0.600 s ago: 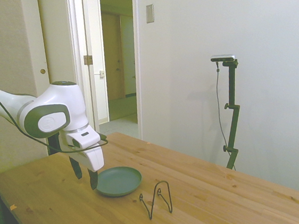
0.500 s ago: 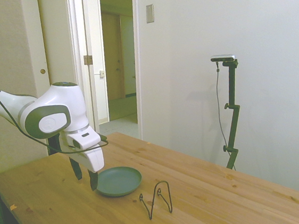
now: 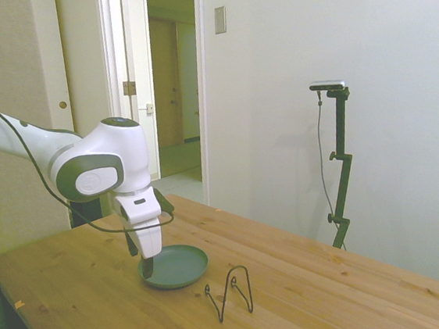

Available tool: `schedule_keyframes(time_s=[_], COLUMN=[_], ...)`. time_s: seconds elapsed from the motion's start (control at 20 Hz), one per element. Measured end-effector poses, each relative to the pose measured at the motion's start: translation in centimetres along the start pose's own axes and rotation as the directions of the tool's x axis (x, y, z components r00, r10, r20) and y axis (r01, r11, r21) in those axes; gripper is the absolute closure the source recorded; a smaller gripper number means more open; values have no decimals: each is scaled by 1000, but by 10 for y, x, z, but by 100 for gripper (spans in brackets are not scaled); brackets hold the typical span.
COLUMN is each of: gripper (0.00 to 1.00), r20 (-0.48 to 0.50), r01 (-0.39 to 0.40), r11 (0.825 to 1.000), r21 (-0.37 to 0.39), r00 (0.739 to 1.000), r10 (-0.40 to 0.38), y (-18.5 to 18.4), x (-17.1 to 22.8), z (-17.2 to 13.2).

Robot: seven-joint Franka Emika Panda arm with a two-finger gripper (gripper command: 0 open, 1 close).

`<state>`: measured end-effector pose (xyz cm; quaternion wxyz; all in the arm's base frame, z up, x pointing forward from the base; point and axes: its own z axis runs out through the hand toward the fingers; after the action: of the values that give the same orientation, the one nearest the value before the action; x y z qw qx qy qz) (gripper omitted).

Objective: Load the plate

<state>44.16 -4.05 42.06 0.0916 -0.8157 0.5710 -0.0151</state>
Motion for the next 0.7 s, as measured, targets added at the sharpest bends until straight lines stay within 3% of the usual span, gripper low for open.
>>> schedule_keyframes(time_s=[0.15, 0.35, 0.7], gripper=[0, 0, 0], r20=[31, 54, 98], r01=[-99, -162, -175], r11=[995, 985, 981], r21=[28, 65, 84], r00=[995, 986, 981], r10=[98, 158, 167], y=[-6, -13, -27], x=[20, 34, 37], z=[15, 28, 42])
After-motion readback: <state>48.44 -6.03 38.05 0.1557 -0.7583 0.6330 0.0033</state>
